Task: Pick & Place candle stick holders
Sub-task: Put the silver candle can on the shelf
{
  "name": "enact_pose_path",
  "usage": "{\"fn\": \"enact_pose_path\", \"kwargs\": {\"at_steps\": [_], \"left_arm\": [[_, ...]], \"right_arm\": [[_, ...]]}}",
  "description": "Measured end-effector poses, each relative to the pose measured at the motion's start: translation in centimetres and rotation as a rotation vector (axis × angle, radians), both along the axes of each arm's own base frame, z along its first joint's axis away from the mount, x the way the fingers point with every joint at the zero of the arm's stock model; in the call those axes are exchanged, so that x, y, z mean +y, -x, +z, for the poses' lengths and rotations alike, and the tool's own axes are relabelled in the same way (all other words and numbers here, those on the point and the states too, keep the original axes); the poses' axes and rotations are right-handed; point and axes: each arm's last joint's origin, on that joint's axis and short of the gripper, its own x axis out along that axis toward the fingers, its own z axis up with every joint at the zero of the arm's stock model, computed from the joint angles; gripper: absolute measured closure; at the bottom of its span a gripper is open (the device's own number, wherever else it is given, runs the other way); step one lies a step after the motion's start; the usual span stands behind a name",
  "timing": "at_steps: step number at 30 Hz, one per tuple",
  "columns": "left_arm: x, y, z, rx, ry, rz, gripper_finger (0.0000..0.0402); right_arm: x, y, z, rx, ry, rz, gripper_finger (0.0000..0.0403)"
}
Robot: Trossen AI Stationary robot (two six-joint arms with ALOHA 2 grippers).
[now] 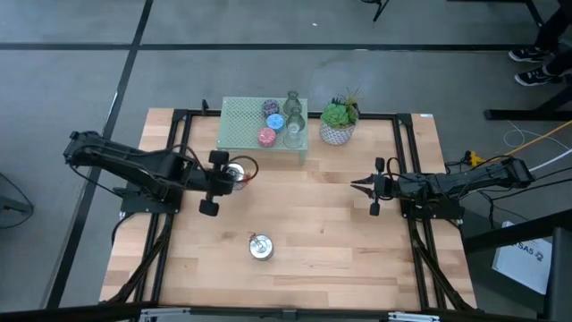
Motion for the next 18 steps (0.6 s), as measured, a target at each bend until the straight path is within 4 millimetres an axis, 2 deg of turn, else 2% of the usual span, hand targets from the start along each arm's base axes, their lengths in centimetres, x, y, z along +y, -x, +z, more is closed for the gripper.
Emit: {"fn": "enact_pose_path", "kwargs": {"at_steps": [10, 18], "left_arm": [[1.0, 0.8, 7.0, -0.074, -0.040, 0.048, 0.0399], [4.0, 1.2, 9.9, -0.148, -0.055, 0.196, 0.0399]], "right_arm": [[0.0, 0.0, 0.0, 0.000, 0.000, 0.000, 0.0359], [0.0, 0.0, 0.0, 0.000, 0.000, 0.000, 0.0359]]}}
